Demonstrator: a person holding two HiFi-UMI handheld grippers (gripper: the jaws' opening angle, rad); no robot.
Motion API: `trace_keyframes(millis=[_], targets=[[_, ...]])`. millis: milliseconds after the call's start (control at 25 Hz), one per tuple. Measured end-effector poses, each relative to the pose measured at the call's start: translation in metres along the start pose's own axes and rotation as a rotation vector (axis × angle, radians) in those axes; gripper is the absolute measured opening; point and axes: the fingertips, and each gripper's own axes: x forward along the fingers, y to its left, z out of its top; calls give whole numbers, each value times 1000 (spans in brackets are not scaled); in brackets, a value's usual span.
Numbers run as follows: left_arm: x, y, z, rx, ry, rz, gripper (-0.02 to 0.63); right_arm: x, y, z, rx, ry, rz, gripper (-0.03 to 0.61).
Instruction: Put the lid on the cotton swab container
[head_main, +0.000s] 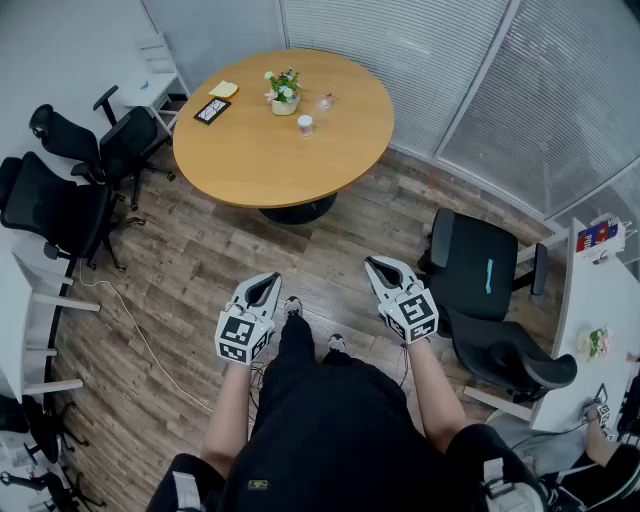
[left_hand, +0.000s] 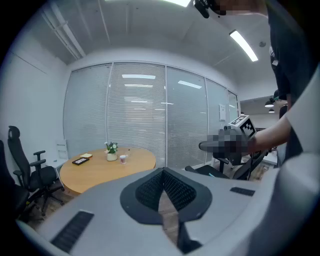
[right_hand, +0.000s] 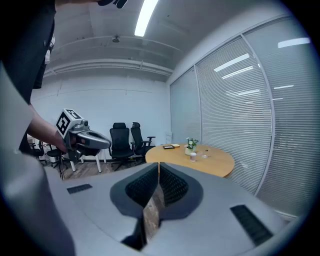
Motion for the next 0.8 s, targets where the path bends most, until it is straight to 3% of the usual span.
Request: trace_keyframes(millis=[800], targets=[[14,23,-2,-50,-5,15,6,24,-16,-2,36,26,11,9]])
